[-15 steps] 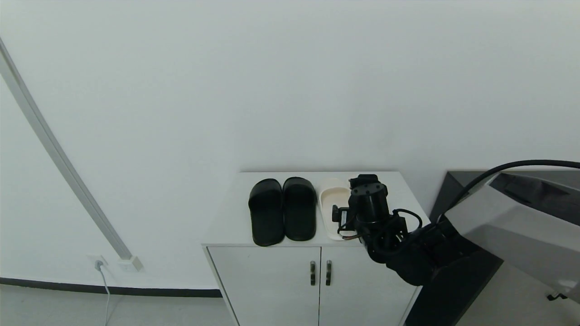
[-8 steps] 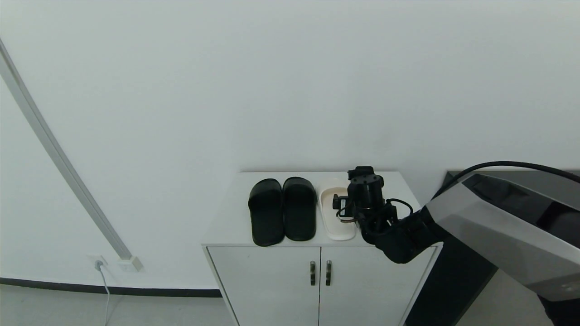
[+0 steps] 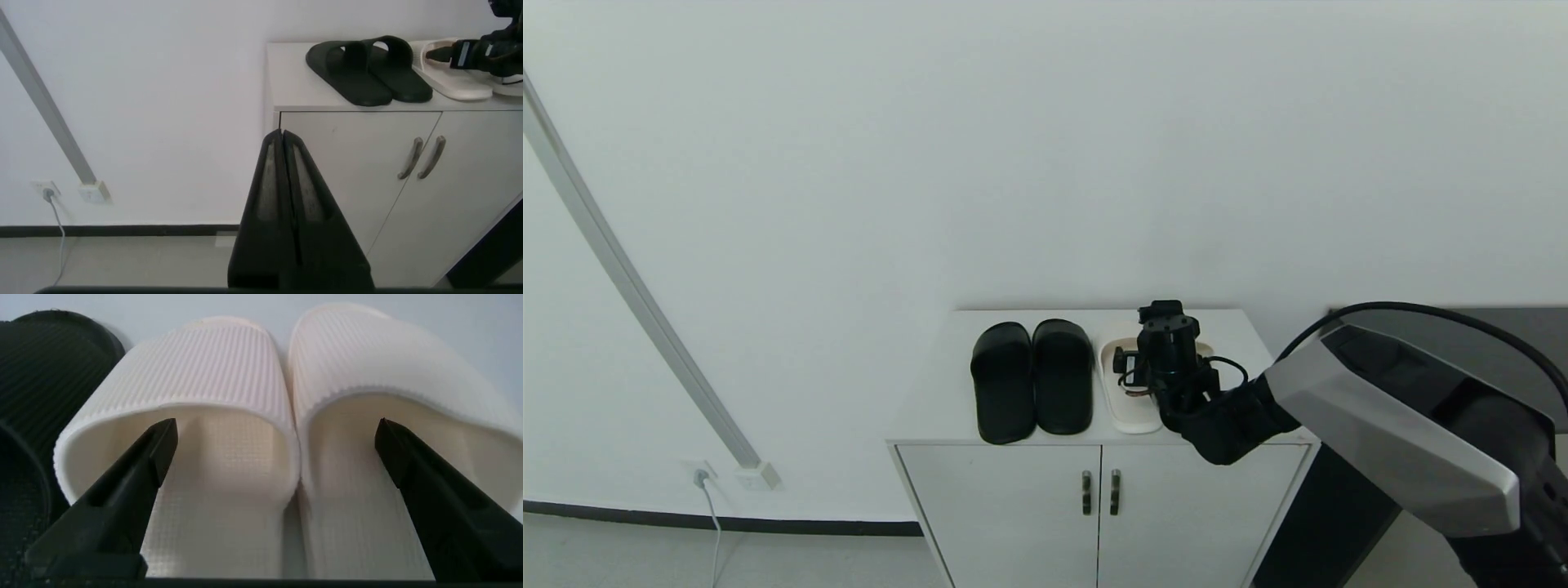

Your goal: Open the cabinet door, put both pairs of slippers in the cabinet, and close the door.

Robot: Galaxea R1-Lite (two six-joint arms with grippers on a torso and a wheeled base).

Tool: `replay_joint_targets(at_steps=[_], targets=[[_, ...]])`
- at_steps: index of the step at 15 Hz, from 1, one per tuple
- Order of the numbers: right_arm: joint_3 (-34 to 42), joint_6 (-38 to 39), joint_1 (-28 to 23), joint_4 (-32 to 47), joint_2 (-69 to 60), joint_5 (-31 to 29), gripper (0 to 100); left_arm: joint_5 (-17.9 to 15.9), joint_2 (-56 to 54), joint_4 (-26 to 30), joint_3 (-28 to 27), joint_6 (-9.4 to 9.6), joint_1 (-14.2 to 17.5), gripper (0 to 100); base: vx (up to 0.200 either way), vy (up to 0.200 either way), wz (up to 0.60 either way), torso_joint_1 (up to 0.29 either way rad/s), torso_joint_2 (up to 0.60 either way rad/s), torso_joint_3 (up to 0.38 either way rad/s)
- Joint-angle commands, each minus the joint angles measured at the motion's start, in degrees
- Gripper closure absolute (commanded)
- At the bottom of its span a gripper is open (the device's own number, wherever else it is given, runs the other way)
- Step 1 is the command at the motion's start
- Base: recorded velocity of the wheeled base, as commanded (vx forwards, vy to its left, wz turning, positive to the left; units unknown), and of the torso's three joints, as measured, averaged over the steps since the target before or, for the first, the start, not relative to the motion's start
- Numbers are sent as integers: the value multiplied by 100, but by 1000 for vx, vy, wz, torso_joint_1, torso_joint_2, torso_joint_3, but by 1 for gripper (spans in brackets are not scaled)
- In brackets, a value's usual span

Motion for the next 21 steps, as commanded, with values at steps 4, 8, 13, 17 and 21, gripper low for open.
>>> replay_joint_targets(at_steps=[4, 8, 13, 17, 21], targets=[[-553, 17, -134, 197, 246, -10, 100, 2, 7, -1, 0, -7, -2, 100, 0, 0, 0, 0, 0, 0], [-386, 26, -125, 153, 211, -36, 100, 2, 7, -1, 0, -24, -2, 100, 0, 0, 0, 0, 0, 0], [906, -1, -64, -330, -914, -28, 100, 2, 7, -1, 0, -24, -2, 100, 0, 0, 0, 0, 0, 0], [3042, -9, 165, -462, -2839, 324, 100, 2, 7, -1, 0, -15, 6, 100, 0, 0, 0, 0, 0, 0], [5037, -203, 1000, -471, -4447, 693, 100, -7, 7, -1, 0, 2, -2, 100, 0, 0, 0, 0, 0, 0]])
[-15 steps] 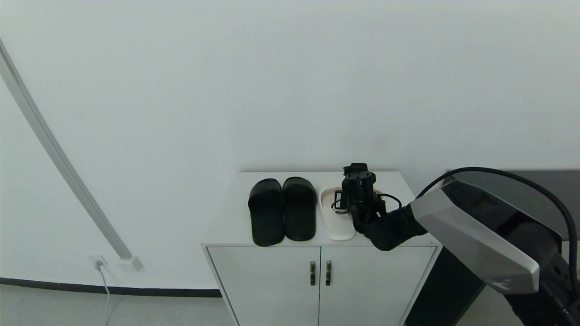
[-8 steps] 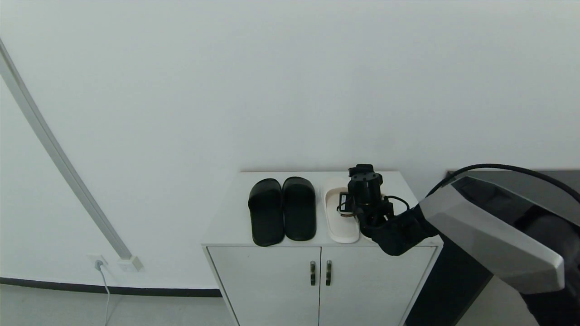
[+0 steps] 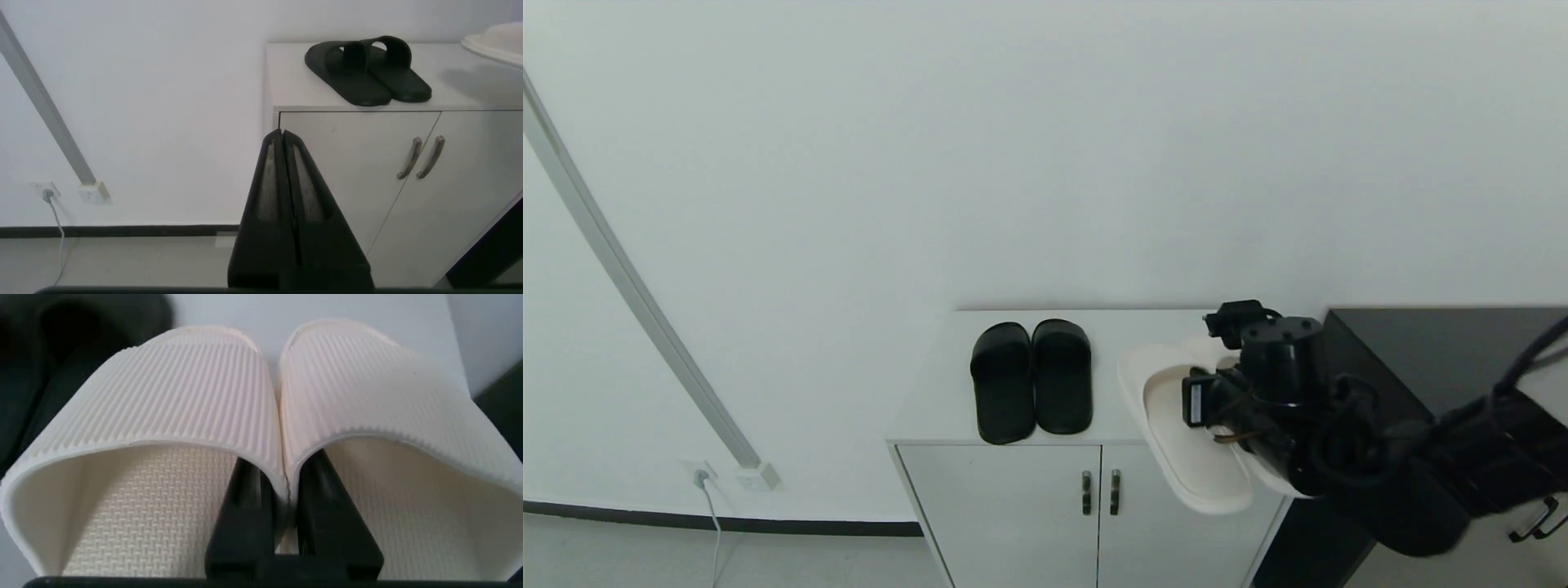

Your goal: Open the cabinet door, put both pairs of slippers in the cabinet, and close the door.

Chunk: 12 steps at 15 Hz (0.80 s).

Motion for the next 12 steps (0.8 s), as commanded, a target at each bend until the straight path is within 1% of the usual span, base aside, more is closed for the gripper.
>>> replay_joint_targets(at_steps=[1, 5, 7, 12], targets=[[1160, -45, 668, -27, -1425, 518, 100, 10, 7, -1, 0, 1, -2, 100, 0, 0, 0, 0, 0, 0], [1432, -72, 730, -10, -1777, 1177, 100, 1, 7, -1, 0, 1, -2, 100, 0, 0, 0, 0, 0, 0], [1494, -151, 730, -10, -1768, 1256, 100, -7, 7, -1, 0, 10, -2, 100, 0, 0, 0, 0, 0, 0], [1512, -186, 747, -10, -1750, 1344, 100, -7, 7, -1, 0, 10, 6, 100, -200, 0, 0, 1, 3, 1]])
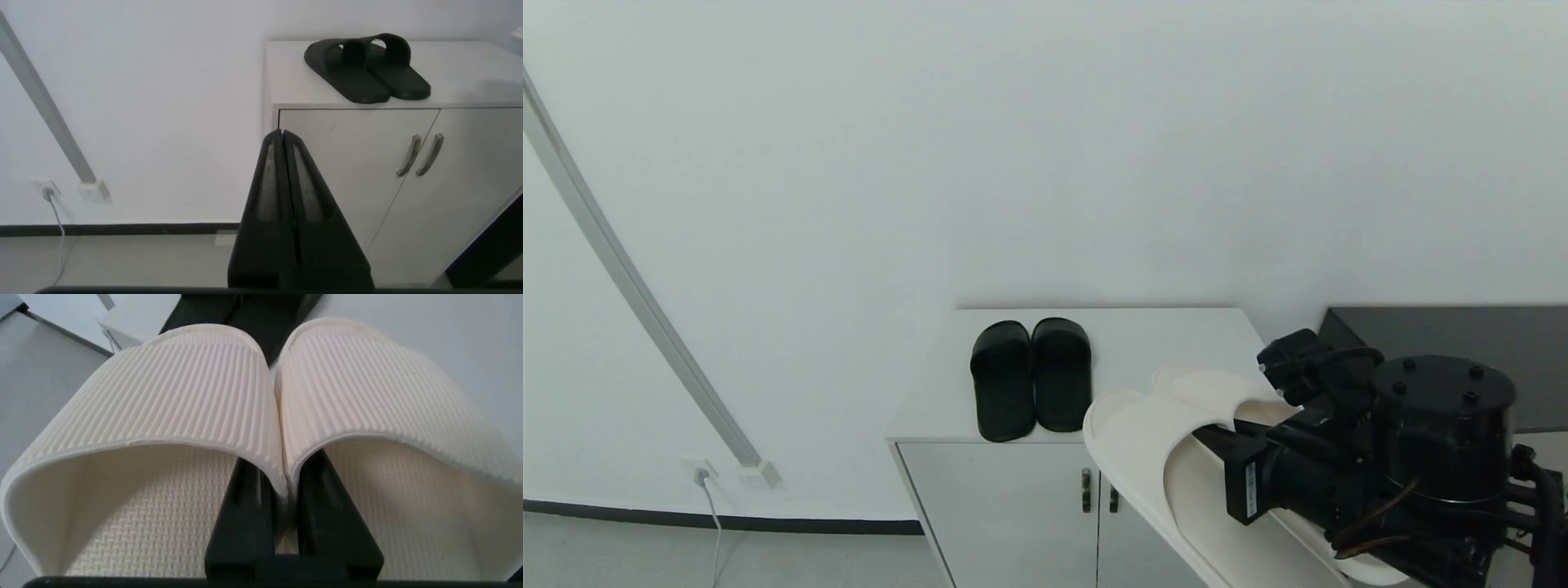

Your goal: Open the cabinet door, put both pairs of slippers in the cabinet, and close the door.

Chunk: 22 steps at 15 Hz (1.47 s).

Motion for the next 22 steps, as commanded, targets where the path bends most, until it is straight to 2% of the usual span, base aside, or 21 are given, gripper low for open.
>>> replay_joint_targets(at_steps=[1, 11, 22], targets=[[26, -6, 4, -9, 7, -8, 100, 4, 7, -1, 0, -9, 6, 100, -200, 0, 0, 22, 7, 7], [360, -217, 215, -26, -116, 519, 100, 12, 7, -1, 0, -9, -2, 100, 0, 0, 0, 0, 0, 0], [439, -217, 303, -17, -72, 668, 100, 12, 7, -1, -9, -9, -2, 100, 0, 0, 0, -23, 53, 28]])
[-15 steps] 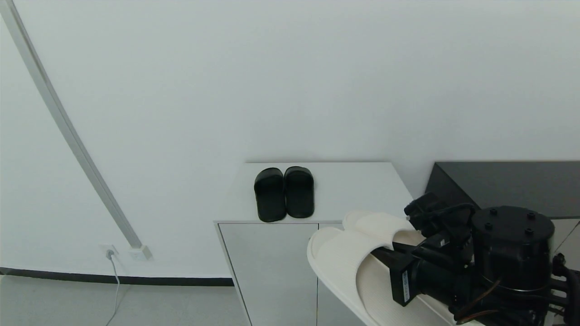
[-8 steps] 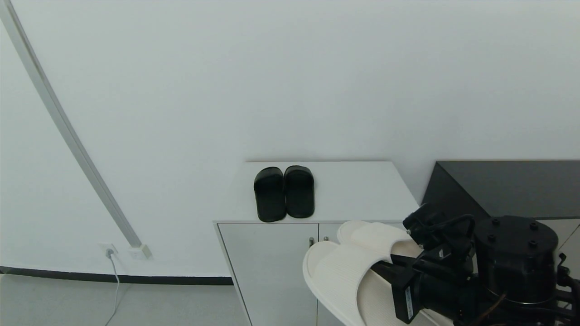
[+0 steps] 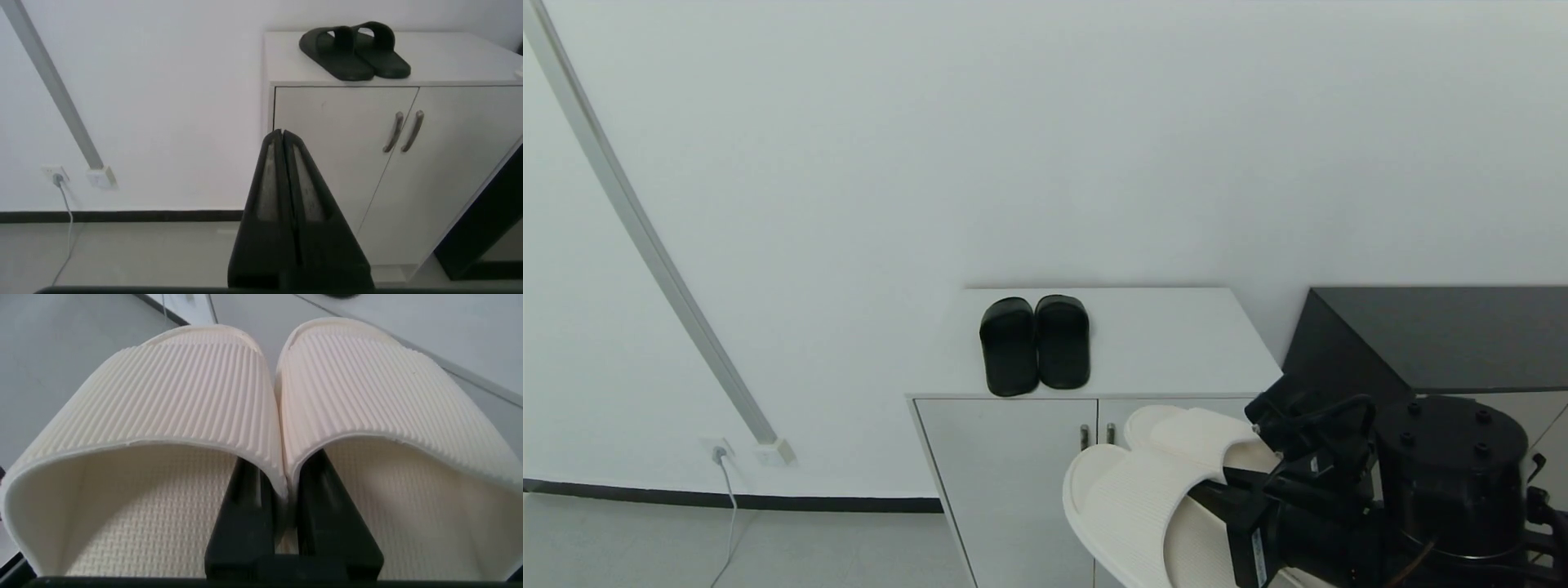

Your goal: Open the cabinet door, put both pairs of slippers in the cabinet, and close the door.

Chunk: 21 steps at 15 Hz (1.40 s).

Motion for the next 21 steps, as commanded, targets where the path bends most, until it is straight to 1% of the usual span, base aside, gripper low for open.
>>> replay_joint_targets(at_steps=[1, 13, 14, 16, 21], targets=[[28, -1, 1, -12, 21, 30, 100, 4, 7, 2, 0, 1, 4, 100, 0, 0, 0, -139, 320, 163], [177, 8, 19, -12, 30, 38, 100, 4, 7, 11, -9, -17, 4, 100, 0, 0, 0, -159, 358, 196], [186, -1, 19, -12, 30, 38, 100, 4, 7, 11, -9, -17, -5, 0, 0, 0, 0, -183, 413, 232], [195, 8, 72, -38, 136, 38, 100, 4, 7, 2, -9, -52, 4, 0, 0, 0, 0, -208, 488, 278], [256, 8, 81, -205, 206, 12, 100, 4, 7, 11, -9, -43, -5, 0, 0, 0, 0, -226, 543, 317]])
